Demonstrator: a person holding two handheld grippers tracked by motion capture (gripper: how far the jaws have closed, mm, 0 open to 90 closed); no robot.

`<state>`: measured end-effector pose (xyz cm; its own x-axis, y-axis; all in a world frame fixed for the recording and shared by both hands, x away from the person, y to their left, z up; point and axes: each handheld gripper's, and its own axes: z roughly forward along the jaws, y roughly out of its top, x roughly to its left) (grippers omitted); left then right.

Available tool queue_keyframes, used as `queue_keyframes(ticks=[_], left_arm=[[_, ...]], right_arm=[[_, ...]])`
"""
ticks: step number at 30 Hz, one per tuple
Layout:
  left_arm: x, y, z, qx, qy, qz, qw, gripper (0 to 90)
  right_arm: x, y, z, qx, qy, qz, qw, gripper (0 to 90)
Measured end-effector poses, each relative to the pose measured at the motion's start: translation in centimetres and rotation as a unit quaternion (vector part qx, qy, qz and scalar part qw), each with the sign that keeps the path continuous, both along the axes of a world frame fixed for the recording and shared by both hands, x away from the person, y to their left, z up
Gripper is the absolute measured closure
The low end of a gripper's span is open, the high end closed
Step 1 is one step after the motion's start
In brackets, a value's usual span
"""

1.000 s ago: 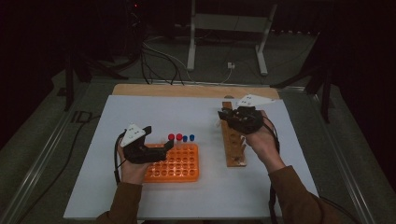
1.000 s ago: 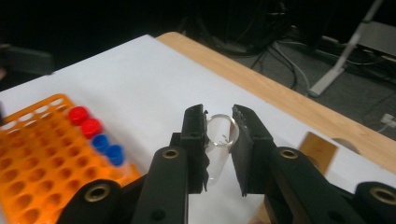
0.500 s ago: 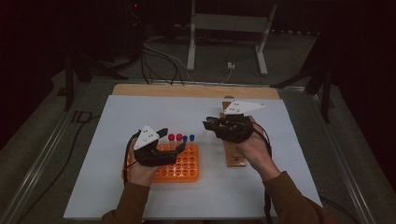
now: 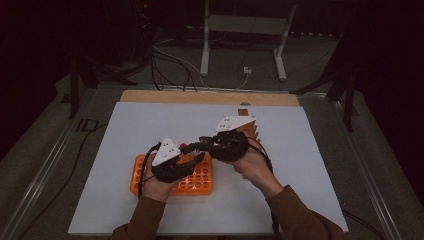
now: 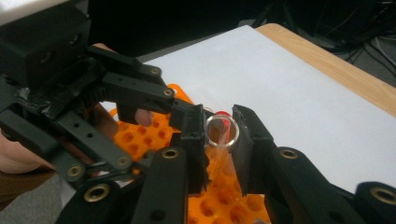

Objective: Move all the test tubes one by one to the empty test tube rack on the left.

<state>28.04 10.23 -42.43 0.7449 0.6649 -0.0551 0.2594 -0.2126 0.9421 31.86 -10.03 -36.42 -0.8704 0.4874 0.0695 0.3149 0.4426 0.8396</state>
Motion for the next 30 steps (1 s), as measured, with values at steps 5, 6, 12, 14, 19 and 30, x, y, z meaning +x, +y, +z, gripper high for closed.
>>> queue_keyframes(ticks=[5,6,12,14,19,30], left_arm=[[0.1,0.2,-0.1,-0.006,0.008,-0.008,0.9999,71.9],[0.2,0.2,-0.2,-0.008,0.010,-0.010,0.9999,72.9],[0.2,0.0,-0.3,-0.011,0.013,-0.021,0.9996,76.2],[0.2,0.1,-0.3,-0.009,0.012,-0.014,0.9998,76.7],[0.5,1.0,-0.4,-0.011,0.017,0.013,0.9997,76.8],[0.7,2.5,-0.4,-0.017,0.017,0.046,0.9987,76.8]], right_arm=[[0.1,0.5,-0.3,0.003,0.006,0.005,1.0000,76.0],[0.1,0.5,-0.3,0.005,0.006,0.005,1.0000,75.9],[0.2,0.2,-0.6,0.015,0.016,0.003,0.9998,75.7],[0.1,0.1,-0.7,0.020,0.005,0.004,0.9998,71.1],[0.0,-0.5,-0.6,0.038,-0.021,0.001,0.9991,47.3],[0.0,-2.0,-0.9,0.023,-0.065,-0.081,0.9943,14.1]])
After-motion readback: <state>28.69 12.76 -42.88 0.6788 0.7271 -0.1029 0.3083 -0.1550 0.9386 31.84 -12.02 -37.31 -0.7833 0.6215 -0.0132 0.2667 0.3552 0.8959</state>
